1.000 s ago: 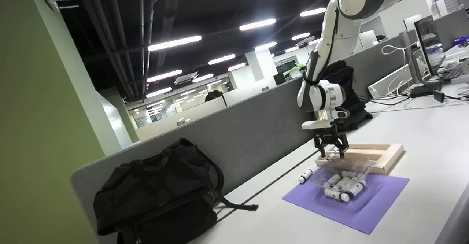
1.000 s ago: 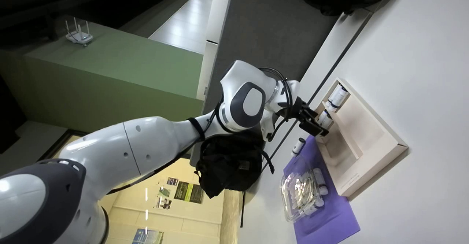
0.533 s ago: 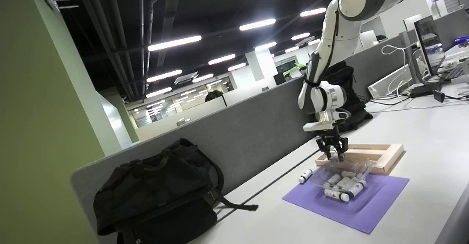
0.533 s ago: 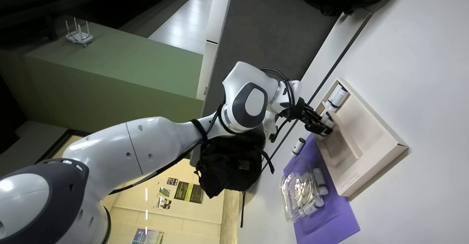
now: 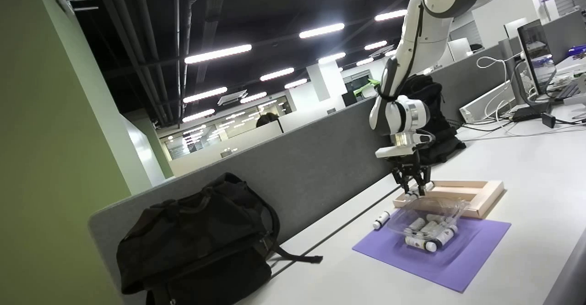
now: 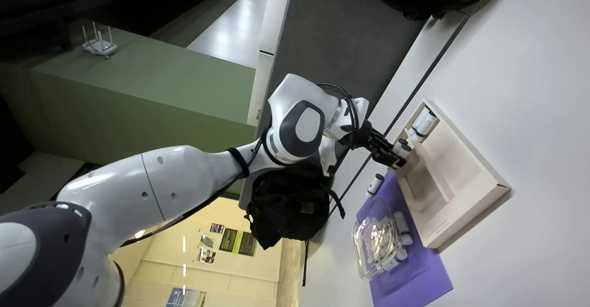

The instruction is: Remove all the bottles on the tray

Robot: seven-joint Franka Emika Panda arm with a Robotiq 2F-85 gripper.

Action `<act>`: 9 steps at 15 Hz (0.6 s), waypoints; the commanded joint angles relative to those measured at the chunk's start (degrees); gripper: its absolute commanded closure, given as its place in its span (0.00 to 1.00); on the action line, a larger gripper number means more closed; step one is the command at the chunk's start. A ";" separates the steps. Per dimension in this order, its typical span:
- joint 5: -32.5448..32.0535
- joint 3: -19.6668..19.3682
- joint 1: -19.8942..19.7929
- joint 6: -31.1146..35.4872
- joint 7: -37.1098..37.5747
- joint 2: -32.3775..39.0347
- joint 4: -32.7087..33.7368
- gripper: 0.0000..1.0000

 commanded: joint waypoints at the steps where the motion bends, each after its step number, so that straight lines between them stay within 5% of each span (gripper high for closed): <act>1: 0.36 1.61 -1.04 -1.52 -2.17 -8.02 -5.72 0.66; 9: -0.03 3.49 1.89 -3.21 -1.50 -6.96 -4.45 0.66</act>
